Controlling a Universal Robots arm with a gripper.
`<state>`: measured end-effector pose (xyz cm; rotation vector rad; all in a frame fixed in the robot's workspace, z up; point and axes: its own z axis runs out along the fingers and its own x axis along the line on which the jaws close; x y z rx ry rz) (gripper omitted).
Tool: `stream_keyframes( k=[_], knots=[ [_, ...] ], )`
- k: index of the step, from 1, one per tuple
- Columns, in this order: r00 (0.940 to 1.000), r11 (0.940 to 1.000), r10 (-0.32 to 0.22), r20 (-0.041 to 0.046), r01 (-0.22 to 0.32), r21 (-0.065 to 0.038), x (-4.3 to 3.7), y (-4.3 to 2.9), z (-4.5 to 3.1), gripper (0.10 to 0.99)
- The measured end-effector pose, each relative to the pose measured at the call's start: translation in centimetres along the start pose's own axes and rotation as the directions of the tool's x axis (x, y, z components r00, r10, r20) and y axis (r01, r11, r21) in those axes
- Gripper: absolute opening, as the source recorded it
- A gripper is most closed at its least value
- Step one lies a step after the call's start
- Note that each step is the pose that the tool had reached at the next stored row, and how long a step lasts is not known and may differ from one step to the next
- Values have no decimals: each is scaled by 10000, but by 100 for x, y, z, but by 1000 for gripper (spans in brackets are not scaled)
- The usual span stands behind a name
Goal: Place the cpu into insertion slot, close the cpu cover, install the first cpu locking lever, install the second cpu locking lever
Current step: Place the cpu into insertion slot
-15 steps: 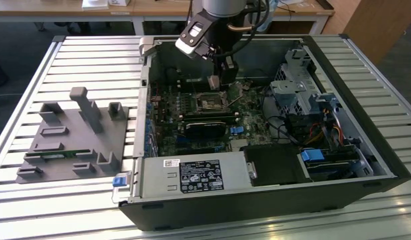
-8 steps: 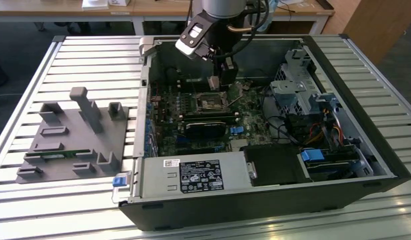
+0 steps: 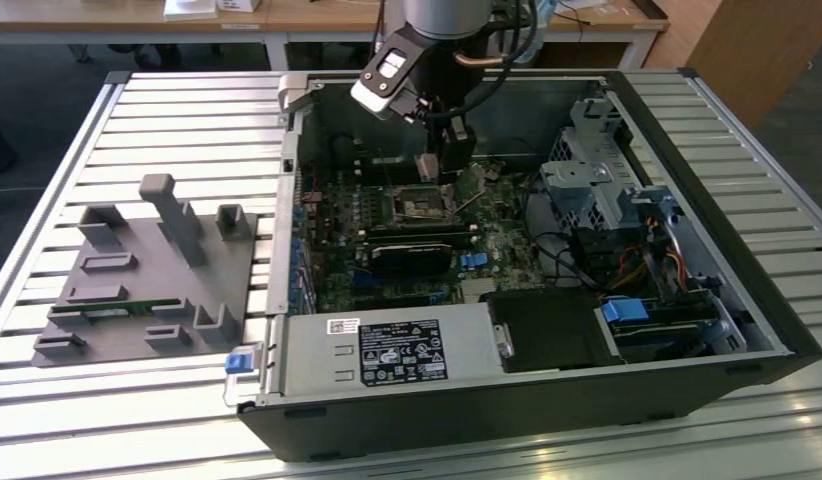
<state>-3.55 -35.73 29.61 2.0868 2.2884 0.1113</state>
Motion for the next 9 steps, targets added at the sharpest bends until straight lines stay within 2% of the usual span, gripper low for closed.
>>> stream_keyframes(
  k=[9],
  knots=[
    [10000, 10000, 0, 0, 0, 0, 0, -2, 23, 537]
  ],
)
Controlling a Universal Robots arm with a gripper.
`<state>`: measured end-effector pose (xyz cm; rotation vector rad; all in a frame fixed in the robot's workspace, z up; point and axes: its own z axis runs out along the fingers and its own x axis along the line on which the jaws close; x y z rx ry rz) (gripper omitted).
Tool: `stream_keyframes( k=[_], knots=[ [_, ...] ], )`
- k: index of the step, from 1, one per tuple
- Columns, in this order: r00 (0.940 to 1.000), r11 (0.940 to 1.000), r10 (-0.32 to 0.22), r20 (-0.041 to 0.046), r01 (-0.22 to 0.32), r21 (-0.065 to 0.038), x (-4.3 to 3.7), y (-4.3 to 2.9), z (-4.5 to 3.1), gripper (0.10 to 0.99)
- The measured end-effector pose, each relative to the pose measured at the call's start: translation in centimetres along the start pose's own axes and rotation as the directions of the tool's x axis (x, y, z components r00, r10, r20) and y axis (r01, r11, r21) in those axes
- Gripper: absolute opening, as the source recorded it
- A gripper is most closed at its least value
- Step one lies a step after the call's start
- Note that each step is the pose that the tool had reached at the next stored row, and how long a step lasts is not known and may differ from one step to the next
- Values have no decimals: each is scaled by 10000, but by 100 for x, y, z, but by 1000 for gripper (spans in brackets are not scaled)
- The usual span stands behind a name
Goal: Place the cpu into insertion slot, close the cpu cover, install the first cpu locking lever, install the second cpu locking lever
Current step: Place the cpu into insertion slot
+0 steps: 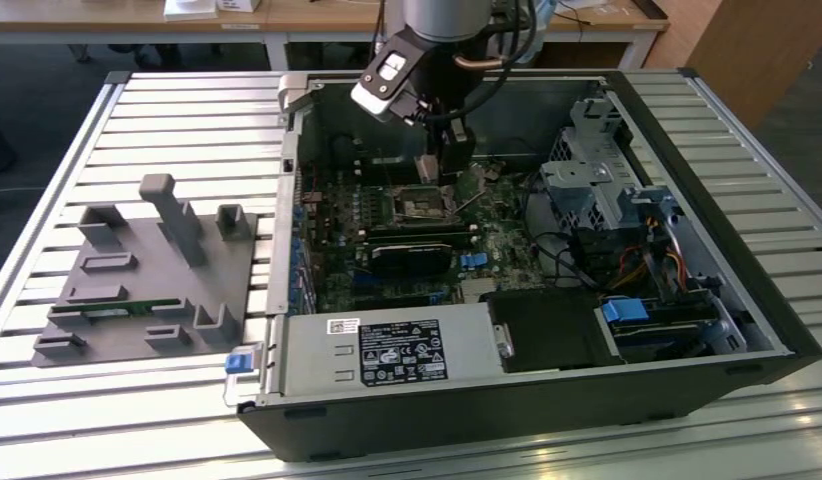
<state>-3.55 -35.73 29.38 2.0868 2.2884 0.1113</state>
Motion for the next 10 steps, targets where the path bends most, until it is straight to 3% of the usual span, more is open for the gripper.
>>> stream_keyframes(
  k=[10],
  knots=[
    [10000, 10000, 0, -1, 0, 0, 0, -2, 24, 537]
  ],
)
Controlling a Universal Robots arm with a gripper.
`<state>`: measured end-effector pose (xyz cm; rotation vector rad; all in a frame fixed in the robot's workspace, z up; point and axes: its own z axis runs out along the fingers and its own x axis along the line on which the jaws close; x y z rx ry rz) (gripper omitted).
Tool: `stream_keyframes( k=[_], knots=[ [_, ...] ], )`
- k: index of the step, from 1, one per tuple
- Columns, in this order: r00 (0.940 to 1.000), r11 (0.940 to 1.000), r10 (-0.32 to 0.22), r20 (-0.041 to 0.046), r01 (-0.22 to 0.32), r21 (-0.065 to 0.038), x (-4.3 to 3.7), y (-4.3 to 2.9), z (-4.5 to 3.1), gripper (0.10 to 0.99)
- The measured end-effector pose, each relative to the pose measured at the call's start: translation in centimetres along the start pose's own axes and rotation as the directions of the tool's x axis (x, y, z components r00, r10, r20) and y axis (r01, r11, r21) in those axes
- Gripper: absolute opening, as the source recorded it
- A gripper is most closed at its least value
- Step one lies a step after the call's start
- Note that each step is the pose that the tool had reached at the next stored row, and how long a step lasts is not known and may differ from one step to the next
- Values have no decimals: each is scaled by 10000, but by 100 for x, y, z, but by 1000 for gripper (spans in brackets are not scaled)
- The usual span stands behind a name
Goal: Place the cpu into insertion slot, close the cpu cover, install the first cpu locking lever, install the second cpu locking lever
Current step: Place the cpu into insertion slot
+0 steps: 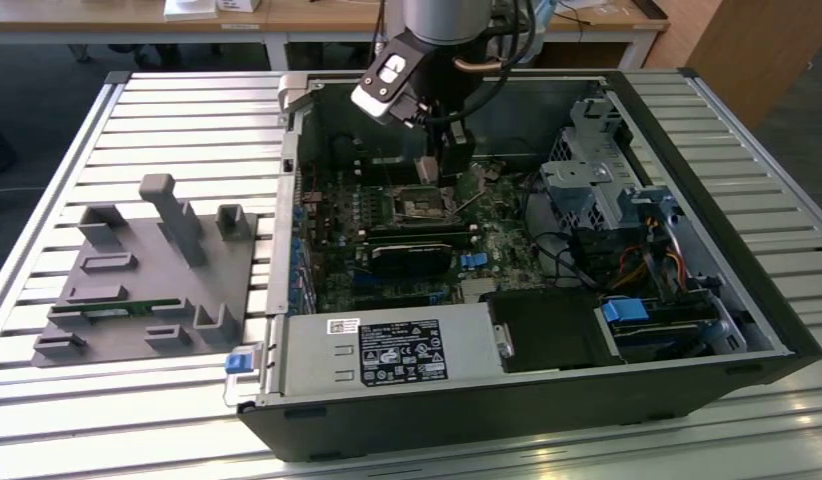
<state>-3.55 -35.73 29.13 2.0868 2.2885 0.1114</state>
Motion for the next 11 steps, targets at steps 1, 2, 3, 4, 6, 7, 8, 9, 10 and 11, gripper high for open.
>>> stream_keyframes(
  k=[1, 2, 3, 4, 6, 7, 8, 9, 10, 11],
  knots=[
    [10000, 10000, 0, 0, 0, 0, 0, 0, 3, 537],
    [10000, 10000, 0, 0, 0, 0, 0, 0, 5, 537],
    [10000, 10000, 0, 0, 0, 0, 0, -1, 8, 537],
    [10000, 10000, 0, 0, 0, 0, 0, -1, 10, 537],
    [10000, 10000, 0, 0, 0, 0, 0, -1, 15, 537],
    [10000, 10000, 0, -1, 0, 0, 0, -1, 18, 537],
    [10000, 10000, 0, 0, 0, 0, 0, -2, 21, 537],
    [10000, 10000, 0, 0, 0, 0, 0, -2, 23, 537],
    [10000, 10000, 0, 0, 0, 0, 0, -2, 27, 537],
    [10000, 10000, 0, 0, 0, 0, -1, -2, 30, 537]
  ],
)
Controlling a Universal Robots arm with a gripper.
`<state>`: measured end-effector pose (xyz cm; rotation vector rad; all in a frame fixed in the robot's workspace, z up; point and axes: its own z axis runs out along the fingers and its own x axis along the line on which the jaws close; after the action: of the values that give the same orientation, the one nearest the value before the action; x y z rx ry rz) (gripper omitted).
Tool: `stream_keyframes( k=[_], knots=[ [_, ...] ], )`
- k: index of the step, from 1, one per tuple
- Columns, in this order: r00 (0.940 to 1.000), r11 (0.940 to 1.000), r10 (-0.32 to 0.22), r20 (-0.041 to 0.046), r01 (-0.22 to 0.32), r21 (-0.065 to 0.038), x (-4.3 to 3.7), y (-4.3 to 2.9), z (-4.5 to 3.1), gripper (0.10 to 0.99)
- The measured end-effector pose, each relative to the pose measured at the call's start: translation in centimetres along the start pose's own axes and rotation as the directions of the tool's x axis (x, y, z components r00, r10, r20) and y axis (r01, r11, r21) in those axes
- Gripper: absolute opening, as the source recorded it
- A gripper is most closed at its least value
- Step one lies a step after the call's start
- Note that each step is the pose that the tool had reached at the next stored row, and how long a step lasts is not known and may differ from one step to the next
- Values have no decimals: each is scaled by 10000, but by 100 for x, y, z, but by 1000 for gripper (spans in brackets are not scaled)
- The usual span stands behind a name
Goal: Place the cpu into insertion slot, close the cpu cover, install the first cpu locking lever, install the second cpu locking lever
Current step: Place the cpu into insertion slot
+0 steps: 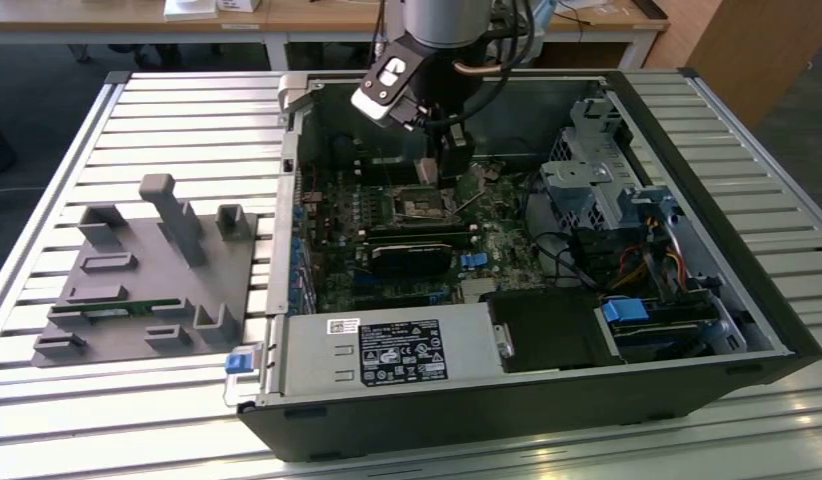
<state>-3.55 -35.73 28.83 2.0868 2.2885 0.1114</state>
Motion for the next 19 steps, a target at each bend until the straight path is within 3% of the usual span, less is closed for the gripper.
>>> stream_keyframes(
  k=[19],
  knots=[
    [10000, 10000, 0, 0, 0, 1, -1, -7, 82, 537]
  ],
)
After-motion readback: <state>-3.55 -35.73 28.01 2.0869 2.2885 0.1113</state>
